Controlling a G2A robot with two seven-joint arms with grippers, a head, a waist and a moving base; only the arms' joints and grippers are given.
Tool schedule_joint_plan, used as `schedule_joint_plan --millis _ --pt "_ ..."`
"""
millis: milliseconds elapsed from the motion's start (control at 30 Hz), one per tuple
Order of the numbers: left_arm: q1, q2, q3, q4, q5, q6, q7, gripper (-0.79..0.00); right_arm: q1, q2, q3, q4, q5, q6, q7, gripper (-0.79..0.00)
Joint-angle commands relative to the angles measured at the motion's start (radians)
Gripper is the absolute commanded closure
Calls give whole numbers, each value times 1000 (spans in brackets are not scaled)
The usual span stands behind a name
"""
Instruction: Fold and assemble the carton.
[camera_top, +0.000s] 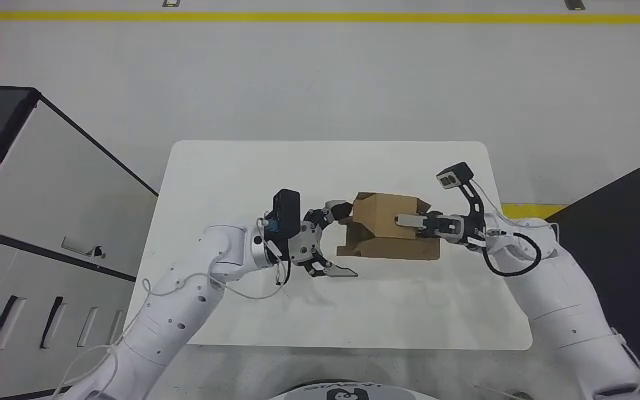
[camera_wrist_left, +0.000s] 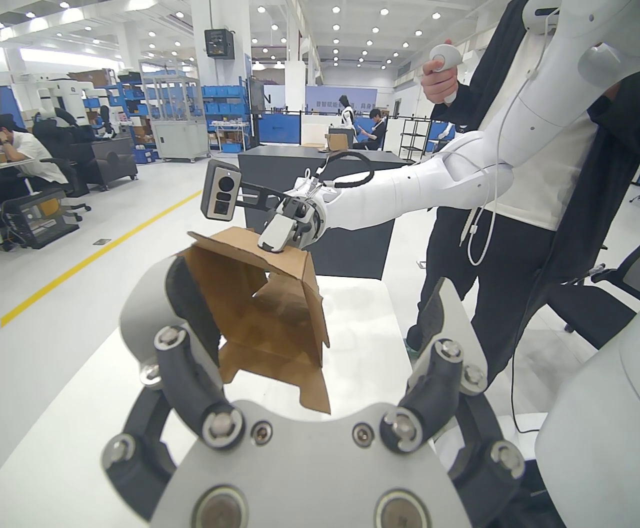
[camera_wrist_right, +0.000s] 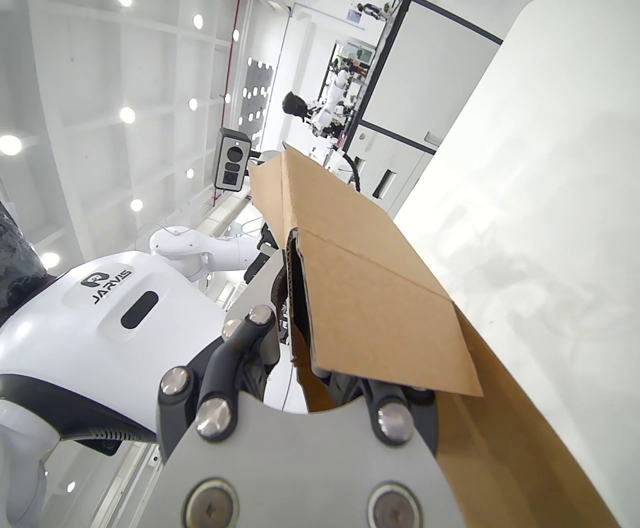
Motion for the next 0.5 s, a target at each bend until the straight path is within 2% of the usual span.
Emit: schedule_joint_plan --millis 0,467 --pt "0 0 2 0 -2 -1 0 -785 -3 1 2 -6 12 1 1 0" --pt "-10 -5 13 2 8 1 16 -785 -13 9 1 -52 19 27 27 0"
